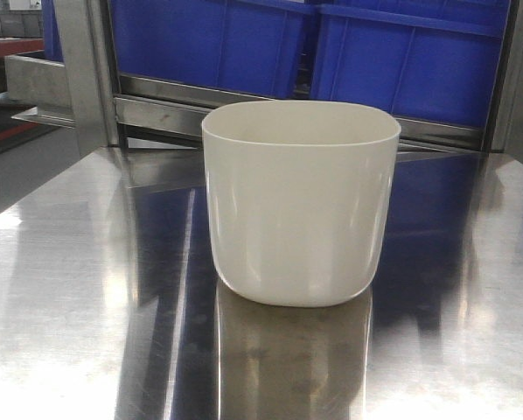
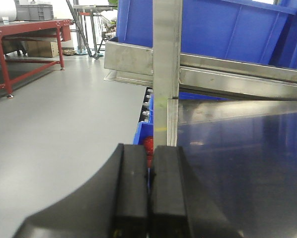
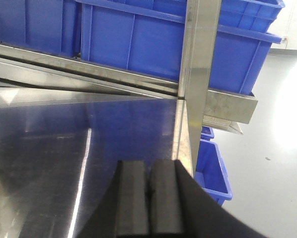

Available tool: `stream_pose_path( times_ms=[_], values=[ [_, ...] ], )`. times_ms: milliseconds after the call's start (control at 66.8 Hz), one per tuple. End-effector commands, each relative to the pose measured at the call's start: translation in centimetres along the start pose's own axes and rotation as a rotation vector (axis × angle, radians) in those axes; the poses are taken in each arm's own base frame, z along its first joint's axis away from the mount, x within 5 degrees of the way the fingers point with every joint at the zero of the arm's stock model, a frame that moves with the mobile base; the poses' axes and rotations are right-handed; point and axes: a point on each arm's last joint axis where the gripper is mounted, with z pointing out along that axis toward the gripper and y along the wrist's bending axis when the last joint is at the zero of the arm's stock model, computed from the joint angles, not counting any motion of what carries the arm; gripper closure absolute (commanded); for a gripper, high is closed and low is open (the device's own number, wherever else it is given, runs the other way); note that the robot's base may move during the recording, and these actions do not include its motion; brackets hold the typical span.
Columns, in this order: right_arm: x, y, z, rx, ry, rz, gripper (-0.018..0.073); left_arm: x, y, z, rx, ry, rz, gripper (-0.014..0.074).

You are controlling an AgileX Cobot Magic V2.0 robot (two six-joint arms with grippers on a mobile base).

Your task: Move white bin to right shelf second layer

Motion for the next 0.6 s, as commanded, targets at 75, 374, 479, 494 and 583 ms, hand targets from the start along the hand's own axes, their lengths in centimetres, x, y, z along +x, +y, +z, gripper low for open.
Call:
stream_pose_path(
  times_ms=[75, 374, 479, 494, 583],
  values=[
    [-3.3, 0.0, -0.4, 0.001, -0.087, -0.004, 0.0503, 0.3, 0.0, 0.0, 0.000, -0.070, -0.011, 0.0512],
    [-7.2, 0.2, 1.6, -0.010, 0.109, -0.004, 0.0503, 0.3, 0.0, 0.0, 0.000, -0.070, -0.011, 0.0512],
    [-8.4, 0.2, 2.5, -0.019, 0.162, -0.004, 0.0503, 0.3, 0.0, 0.0, 0.000, -0.070, -0.011, 0.0512],
    [-8.6, 0.3, 2.6, -0.022, 0.169, -0.001, 0.0503, 0.3, 0.0, 0.0, 0.000, -0.070, -0.011, 0.0512],
    [-9.4, 0.7, 3.7, -0.057, 0.213, 0.045, 0.0503, 0.3, 0.0, 0.0, 0.000, -0.070, -0.011, 0.0512]
  ],
)
